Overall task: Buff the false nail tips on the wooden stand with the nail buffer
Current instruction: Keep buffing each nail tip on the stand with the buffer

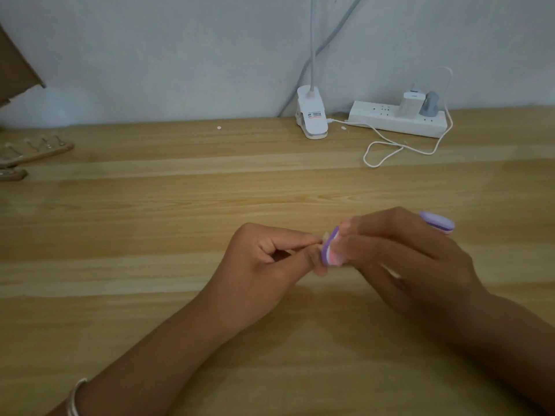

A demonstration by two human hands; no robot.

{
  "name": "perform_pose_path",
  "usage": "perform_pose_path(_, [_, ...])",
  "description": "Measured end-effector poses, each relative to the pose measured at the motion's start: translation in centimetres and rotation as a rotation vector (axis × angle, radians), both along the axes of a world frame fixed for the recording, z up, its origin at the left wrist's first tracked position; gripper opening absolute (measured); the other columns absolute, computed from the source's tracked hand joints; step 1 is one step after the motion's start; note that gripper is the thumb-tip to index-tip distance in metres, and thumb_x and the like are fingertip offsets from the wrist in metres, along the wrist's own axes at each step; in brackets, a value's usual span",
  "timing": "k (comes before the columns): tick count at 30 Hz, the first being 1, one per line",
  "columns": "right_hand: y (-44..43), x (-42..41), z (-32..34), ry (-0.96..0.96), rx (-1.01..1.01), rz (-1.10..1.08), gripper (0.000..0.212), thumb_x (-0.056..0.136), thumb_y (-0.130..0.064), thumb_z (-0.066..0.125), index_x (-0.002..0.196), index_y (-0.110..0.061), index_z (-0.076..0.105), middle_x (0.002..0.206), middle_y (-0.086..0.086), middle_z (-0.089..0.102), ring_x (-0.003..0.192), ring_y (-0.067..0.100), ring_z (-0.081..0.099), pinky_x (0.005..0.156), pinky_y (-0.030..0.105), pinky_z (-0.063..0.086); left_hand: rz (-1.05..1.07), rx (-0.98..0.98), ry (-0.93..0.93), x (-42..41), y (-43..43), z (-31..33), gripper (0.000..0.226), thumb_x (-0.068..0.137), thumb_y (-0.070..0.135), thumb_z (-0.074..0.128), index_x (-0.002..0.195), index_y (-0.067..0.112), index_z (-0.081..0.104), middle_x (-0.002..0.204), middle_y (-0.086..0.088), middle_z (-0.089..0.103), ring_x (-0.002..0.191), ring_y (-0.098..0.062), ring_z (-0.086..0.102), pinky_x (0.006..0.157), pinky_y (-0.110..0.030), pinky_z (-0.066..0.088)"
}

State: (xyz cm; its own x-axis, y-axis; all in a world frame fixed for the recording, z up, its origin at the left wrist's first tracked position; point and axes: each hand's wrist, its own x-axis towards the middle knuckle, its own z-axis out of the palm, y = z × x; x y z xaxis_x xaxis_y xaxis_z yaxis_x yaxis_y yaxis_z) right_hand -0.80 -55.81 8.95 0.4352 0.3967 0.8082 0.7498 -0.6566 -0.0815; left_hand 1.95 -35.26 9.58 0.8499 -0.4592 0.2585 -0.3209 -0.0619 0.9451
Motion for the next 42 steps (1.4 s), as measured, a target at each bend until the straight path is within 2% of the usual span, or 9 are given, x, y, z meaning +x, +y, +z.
perform_pose_path(3, [-0.2, 0.1, 0.2, 0.025, 0.024, -0.017, 0.019, 0.087, 0.008, 0.067, 0.098, -0.004, 0.077, 0.097, 0.011, 0.07, 0.096, 0.016, 0.067, 0.09, 0.019, 0.048, 0.004, 0.03, -0.032, 0.1, 0.1, -0.2, 0.02, 0.083, 0.031, 0.068, 0.083, 0.014, 0.078, 0.069, -0.031, 0.063, 0.052, -0.041, 0.051, 0.052, -0.056, 0.041])
perform_pose_path(6, [0.6, -0.5, 0.0, -0.015, -0.021, -0.005, 0.02, 0.093, 0.001, 0.062, 0.099, -0.01, 0.078, 0.098, 0.007, 0.071, 0.096, 0.013, 0.066, 0.098, 0.012, 0.037, -0.011, -0.012, -0.034, 0.0, 0.0, -0.1, 0.013, 0.082, 0.018, 0.069, 0.091, 0.022, 0.079, 0.072, -0.005, 0.074, 0.059, -0.02, 0.058, 0.054, -0.033, 0.043])
perform_pose_path(10, [-0.5, 0.2, 0.1, 0.072, -0.001, -0.01, 0.026, 0.087, 0.009, 0.067, 0.105, -0.007, 0.076, 0.101, 0.008, 0.069, 0.097, 0.017, 0.067, 0.088, 0.022, 0.05, 0.017, 0.035, -0.084, 0.1, -0.1, -0.3, 0.013, 0.081, 0.017, 0.069, 0.088, 0.012, 0.079, 0.065, 0.004, 0.067, 0.052, -0.002, 0.045, 0.05, -0.015, 0.034])
perform_pose_path(17, [-0.2, 0.1, -0.1, 0.1, -0.025, -0.018, 0.024, 0.096, -0.001, 0.057, 0.112, -0.01, 0.073, 0.102, 0.008, 0.069, 0.096, 0.016, 0.067, 0.091, 0.011, 0.04, 0.114, 0.156, -0.275, 0.0, -0.2, -0.3, 0.013, 0.083, 0.028, 0.069, 0.091, 0.025, 0.078, 0.069, 0.003, 0.065, 0.056, -0.018, 0.053, 0.051, -0.025, 0.039])
perform_pose_path(23, [0.6, 0.0, -0.5, 0.091, -0.021, 0.015, 0.029, 0.092, 0.004, 0.063, 0.115, -0.012, 0.073, 0.105, 0.005, 0.068, 0.1, 0.012, 0.065, 0.094, 0.017, 0.045, 0.11, 0.206, -0.405, 0.0, 0.0, -0.2, 0.009, 0.087, 0.033, 0.065, 0.093, 0.036, 0.071, 0.071, 0.007, 0.065, 0.058, -0.007, 0.054, 0.052, -0.017, 0.038])
perform_pose_path(29, [-0.2, 0.5, 0.1, 0.11, 0.025, -0.021, 0.036, 0.084, 0.008, 0.07, 0.112, -0.014, 0.069, 0.097, 0.007, 0.07, 0.095, 0.011, 0.065, 0.087, 0.011, 0.043, 0.153, 0.203, -0.339, 0.1, -0.2, -0.5, 0.013, 0.084, 0.024, 0.069, 0.094, 0.026, 0.078, 0.071, 0.006, 0.065, 0.054, -0.009, 0.051, 0.052, -0.018, 0.036])
perform_pose_path(34, [0.4, 0.0, -0.1, 0.064, -0.023, -0.022, 0.022, 0.093, 0.002, 0.064, 0.105, -0.011, 0.077, 0.097, 0.003, 0.069, 0.093, 0.008, 0.063, 0.091, 0.006, 0.034, 0.118, 0.139, -0.303, 0.2, -0.1, -0.4, 0.013, 0.085, 0.024, 0.068, 0.095, 0.025, 0.077, 0.072, 0.0, 0.067, 0.059, -0.017, 0.057, 0.053, -0.026, 0.043])
perform_pose_path(38, [-0.7, 0.9, 0.1, 0.106, 0.041, -0.031, 0.031, 0.084, 0.006, 0.071, 0.109, -0.013, 0.071, 0.095, 0.006, 0.07, 0.09, 0.013, 0.066, 0.083, 0.017, 0.048, 0.119, 0.133, -0.274, 0.3, 0.0, -0.5, 0.011, 0.086, 0.014, 0.071, 0.091, 0.019, 0.079, 0.069, 0.004, 0.065, 0.053, -0.006, 0.047, 0.053, -0.015, 0.035])
perform_pose_path(42, [0.3, 0.3, -0.2, 0.101, 0.041, 0.032, 0.024, 0.09, 0.0, 0.068, 0.109, -0.014, 0.072, 0.097, 0.005, 0.069, 0.094, 0.01, 0.064, 0.087, 0.013, 0.044, 0.116, 0.089, -0.264, 0.4, 0.1, -0.4, 0.012, 0.084, 0.014, 0.071, 0.092, 0.019, 0.078, 0.07, 0.012, 0.065, 0.055, 0.0, 0.048, 0.052, -0.016, 0.037])
